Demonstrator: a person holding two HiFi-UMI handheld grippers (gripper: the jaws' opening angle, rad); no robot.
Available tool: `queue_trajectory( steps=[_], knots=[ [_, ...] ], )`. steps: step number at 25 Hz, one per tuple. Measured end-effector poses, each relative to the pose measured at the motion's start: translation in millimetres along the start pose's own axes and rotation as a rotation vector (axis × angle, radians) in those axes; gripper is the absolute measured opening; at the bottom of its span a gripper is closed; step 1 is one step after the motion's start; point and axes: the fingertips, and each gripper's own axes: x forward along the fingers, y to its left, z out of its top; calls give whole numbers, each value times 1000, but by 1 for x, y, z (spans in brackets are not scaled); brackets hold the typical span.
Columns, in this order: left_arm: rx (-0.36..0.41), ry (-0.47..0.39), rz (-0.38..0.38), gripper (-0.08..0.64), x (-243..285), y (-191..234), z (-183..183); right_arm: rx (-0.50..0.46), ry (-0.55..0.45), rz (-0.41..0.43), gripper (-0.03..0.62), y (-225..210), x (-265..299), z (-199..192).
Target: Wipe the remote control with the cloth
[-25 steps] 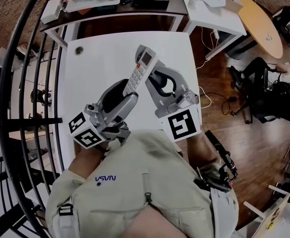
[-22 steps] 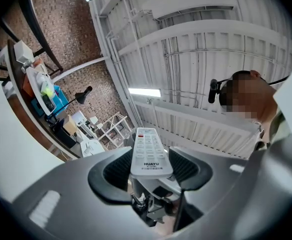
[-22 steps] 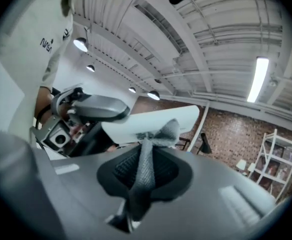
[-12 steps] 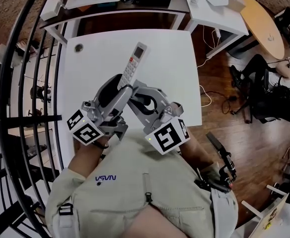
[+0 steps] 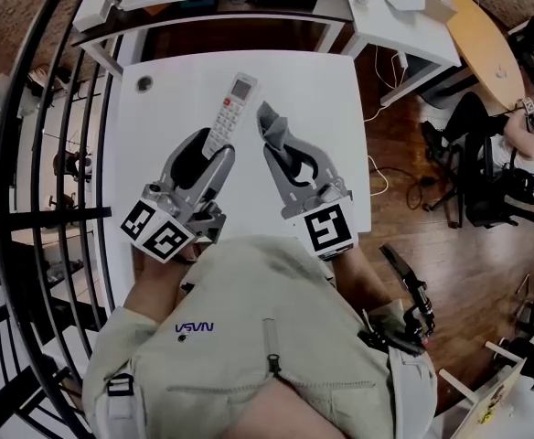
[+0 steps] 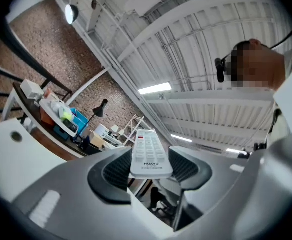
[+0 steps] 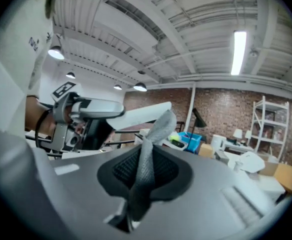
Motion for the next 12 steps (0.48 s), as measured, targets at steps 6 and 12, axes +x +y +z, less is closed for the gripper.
queue_trajectory(
  steps=[6,12],
  knots=[
    [368,161,172,242,-3,48,-47,110,139,-122,35,-26,16,-72],
    [530,349,259,242,-6,88,-105,166,289,-112,35,-21,29,-141]
  ],
)
